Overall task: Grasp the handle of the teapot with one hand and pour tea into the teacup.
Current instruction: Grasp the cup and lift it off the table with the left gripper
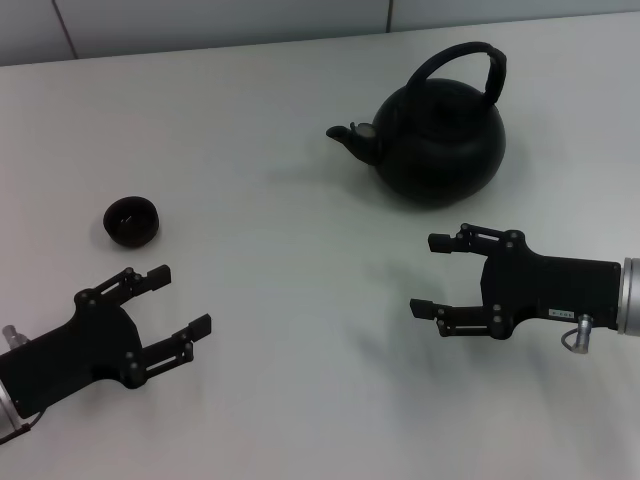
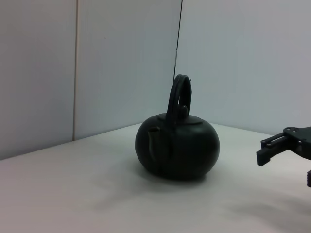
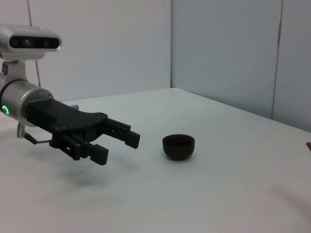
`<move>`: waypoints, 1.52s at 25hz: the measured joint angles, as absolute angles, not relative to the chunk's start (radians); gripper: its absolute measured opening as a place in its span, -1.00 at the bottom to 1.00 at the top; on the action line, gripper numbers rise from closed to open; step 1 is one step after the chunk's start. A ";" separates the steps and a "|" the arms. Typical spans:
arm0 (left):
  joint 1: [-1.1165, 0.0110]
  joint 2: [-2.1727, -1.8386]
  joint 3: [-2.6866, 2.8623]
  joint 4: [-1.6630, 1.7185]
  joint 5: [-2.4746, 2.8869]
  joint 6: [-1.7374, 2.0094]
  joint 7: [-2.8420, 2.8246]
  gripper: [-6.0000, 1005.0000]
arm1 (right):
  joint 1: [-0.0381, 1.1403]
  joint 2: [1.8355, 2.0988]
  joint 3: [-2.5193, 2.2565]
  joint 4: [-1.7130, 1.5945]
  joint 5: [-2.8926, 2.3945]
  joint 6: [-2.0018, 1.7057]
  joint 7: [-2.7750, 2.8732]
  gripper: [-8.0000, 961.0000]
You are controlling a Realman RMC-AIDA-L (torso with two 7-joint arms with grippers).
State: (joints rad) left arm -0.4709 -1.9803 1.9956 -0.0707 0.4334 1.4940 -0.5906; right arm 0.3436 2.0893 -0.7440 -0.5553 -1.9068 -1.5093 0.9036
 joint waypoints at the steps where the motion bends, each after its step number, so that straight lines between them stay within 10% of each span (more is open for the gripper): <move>1: -0.471 -1.980 1.996 -0.071 0.433 1.494 -0.591 0.60 | 0.344 2.089 -0.744 -0.555 -1.907 -1.509 0.904 0.74; 38: -0.488 -2.003 1.783 0.155 0.435 0.989 -0.541 0.59 | 0.333 2.089 -0.777 -0.587 -1.907 -1.520 0.937 0.74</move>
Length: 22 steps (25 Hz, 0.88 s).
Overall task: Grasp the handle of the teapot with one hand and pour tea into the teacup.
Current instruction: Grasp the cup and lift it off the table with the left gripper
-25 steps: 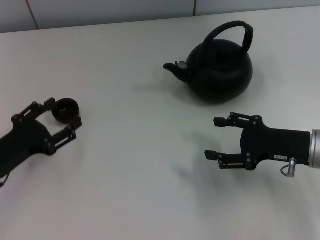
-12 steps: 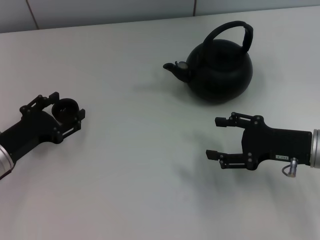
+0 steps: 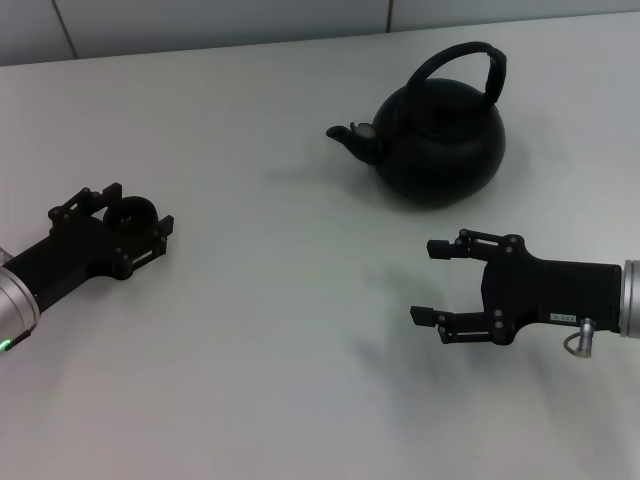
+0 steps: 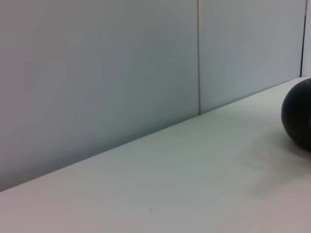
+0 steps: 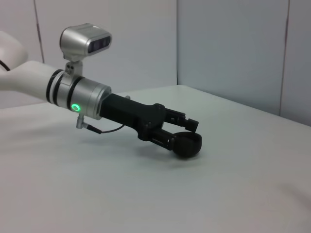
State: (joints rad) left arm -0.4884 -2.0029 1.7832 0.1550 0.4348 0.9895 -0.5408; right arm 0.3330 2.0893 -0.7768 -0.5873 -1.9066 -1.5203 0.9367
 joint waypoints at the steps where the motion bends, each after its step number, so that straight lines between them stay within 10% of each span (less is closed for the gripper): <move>1: -0.490 -2.003 1.784 0.155 0.435 0.984 -0.544 0.59 | 0.332 2.089 -0.780 -0.589 -1.907 -1.520 0.938 0.74; 22: -0.451 -1.996 1.782 0.221 0.439 0.959 -0.552 0.59 | 0.331 2.089 -0.784 -0.591 -1.907 -1.520 0.939 0.74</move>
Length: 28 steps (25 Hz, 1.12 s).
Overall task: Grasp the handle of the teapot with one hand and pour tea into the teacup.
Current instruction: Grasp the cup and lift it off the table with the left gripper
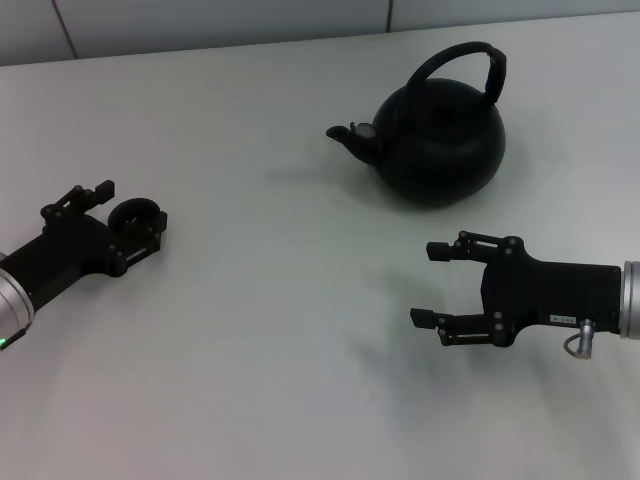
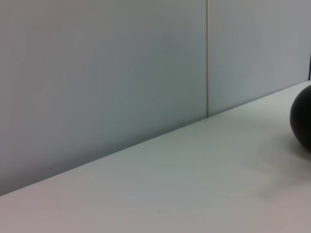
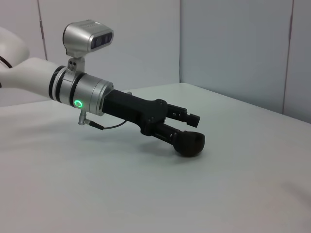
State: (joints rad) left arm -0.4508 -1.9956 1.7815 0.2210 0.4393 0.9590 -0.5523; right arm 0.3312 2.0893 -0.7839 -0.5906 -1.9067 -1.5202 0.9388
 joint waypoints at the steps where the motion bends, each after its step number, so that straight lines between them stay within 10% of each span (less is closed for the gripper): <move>1: -0.451 -1.996 1.781 0.221 0.442 0.958 -0.552 0.59 | 0.331 2.089 -0.784 -0.591 -1.907 -1.520 0.939 0.74; 28: -0.472 -1.998 1.777 0.221 0.490 0.891 -0.578 0.59 | 0.330 2.088 -0.796 -0.594 -1.907 -1.520 0.939 0.74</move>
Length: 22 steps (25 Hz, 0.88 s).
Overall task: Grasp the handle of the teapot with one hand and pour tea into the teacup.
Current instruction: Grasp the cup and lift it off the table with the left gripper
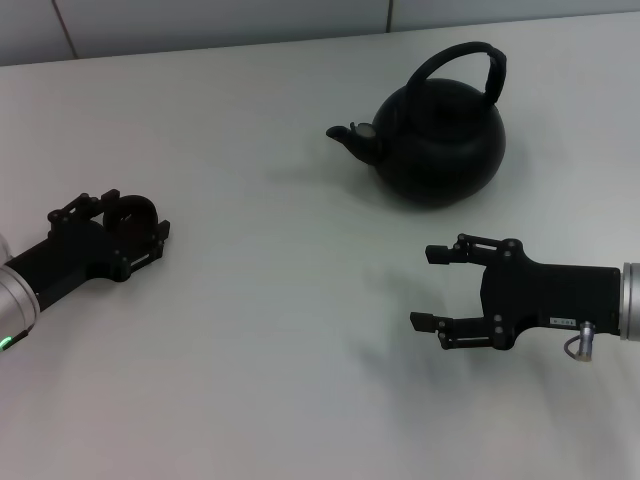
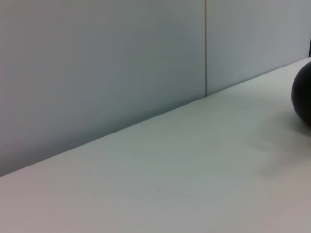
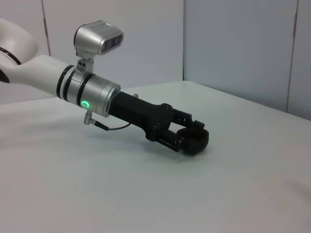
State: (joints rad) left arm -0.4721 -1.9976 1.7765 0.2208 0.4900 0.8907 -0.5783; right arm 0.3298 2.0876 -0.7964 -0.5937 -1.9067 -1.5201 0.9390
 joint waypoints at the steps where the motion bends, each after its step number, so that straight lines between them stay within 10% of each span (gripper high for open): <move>1: -0.473 -1.999 1.777 0.221 0.490 0.885 -0.578 0.59 | 0.330 2.088 -0.796 -0.594 -1.907 -1.520 0.939 0.74; 22: -0.467 -2.034 1.775 0.387 0.656 0.852 -0.669 0.38 | 0.330 2.088 -0.796 -0.594 -1.907 -1.529 0.942 0.74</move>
State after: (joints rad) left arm -0.4666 -2.0338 1.7749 0.3866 0.6558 0.8523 -0.6687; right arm 0.3298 2.0878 -0.7961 -0.5936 -1.9068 -1.5286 0.9419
